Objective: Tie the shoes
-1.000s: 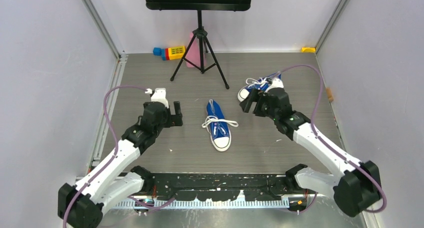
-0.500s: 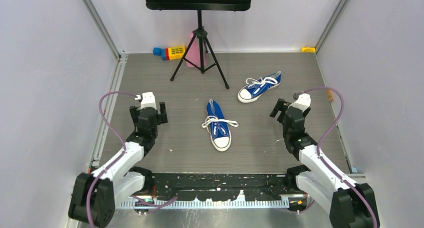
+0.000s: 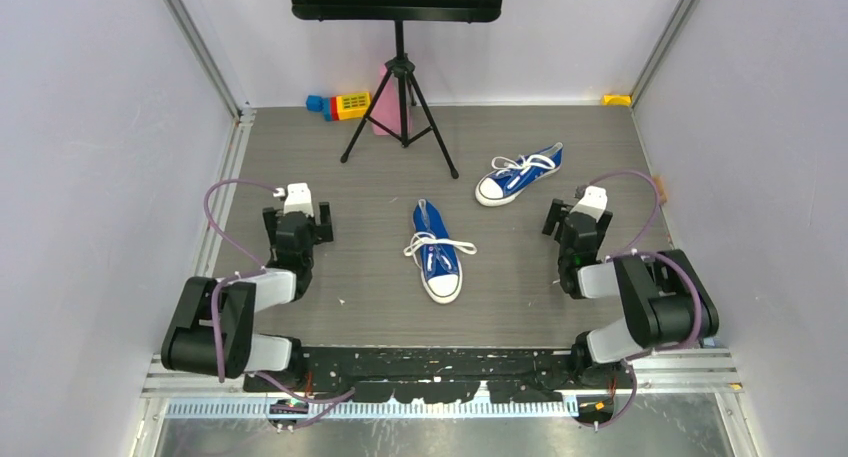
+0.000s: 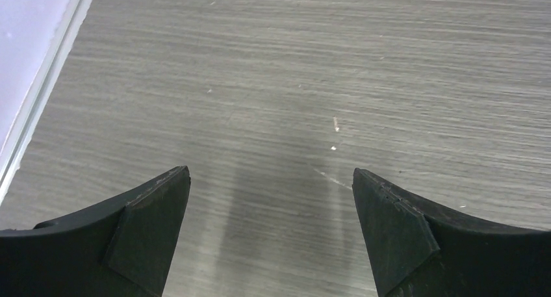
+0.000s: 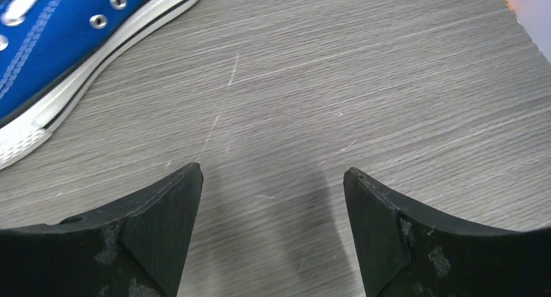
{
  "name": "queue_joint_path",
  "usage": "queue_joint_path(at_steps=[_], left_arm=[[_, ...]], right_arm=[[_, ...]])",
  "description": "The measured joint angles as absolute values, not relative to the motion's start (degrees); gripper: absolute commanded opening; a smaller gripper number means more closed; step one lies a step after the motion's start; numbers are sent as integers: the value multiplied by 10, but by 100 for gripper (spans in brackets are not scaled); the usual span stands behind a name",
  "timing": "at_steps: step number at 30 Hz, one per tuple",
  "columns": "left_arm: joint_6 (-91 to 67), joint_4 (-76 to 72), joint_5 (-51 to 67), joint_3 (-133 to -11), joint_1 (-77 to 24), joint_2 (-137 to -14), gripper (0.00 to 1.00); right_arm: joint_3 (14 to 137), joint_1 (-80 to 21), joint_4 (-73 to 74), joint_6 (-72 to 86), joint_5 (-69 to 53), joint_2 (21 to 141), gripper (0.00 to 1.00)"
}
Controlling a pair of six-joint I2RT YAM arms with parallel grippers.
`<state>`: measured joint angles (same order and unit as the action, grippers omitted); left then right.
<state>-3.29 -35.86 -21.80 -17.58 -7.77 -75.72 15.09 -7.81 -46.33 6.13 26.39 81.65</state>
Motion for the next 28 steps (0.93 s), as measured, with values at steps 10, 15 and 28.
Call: queue_joint_path(at_steps=[10,15,28], left_arm=[[-14,-512,-124,-171,-60,-893,100],[-8,-527,-102,-180,-58,-892,100],[5,-520,-68,-189,-54,-892,100]], right_arm=[[176,-31,-541,73,238,898,93],[184,-29,-544,77,234,898,93],[184,-29,-544,77,233,898,94]])
